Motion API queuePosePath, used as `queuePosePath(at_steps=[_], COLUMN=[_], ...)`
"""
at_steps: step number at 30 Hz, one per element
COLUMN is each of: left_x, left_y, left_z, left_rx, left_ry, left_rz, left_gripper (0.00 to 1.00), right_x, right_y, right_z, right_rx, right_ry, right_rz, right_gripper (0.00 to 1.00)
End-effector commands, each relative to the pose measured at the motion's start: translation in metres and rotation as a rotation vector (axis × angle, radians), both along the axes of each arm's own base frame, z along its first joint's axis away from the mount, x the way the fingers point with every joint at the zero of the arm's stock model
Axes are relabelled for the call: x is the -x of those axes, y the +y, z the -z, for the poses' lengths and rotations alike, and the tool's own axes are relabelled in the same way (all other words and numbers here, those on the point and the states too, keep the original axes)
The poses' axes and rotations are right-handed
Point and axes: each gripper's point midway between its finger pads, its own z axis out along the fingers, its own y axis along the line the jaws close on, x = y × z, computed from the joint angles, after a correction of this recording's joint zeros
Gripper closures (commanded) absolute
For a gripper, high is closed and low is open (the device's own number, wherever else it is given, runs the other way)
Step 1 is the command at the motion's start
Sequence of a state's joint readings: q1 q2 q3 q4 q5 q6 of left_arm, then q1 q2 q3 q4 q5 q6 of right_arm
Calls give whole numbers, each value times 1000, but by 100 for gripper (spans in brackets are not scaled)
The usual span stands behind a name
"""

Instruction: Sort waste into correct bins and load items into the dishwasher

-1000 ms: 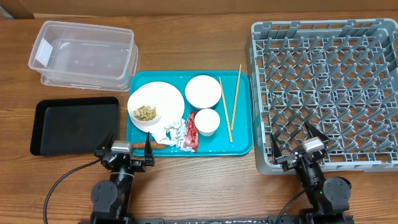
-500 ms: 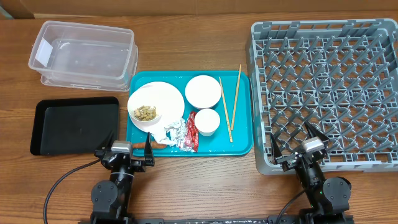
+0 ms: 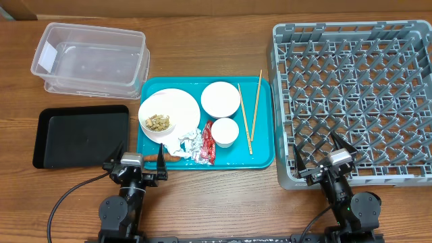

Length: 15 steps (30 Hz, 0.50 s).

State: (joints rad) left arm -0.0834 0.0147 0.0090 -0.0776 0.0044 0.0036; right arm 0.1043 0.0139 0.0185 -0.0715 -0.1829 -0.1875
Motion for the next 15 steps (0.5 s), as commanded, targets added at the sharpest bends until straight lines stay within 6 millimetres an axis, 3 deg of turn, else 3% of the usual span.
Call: queuePosePath(at_steps=[1, 15], left_x=[0, 0], left_y=[-1, -1], left_z=[0, 0], left_rx=[-17, -17], left_ry=[-8, -8], left_rz=[9, 10], left_gripper=[0, 0], right_x=[0, 0], right_y=[-2, -2], right_z=[1, 1], right_rx=[2, 2], right_ry=[-7, -7], right_rz=[7, 6], right_gripper=[0, 0])
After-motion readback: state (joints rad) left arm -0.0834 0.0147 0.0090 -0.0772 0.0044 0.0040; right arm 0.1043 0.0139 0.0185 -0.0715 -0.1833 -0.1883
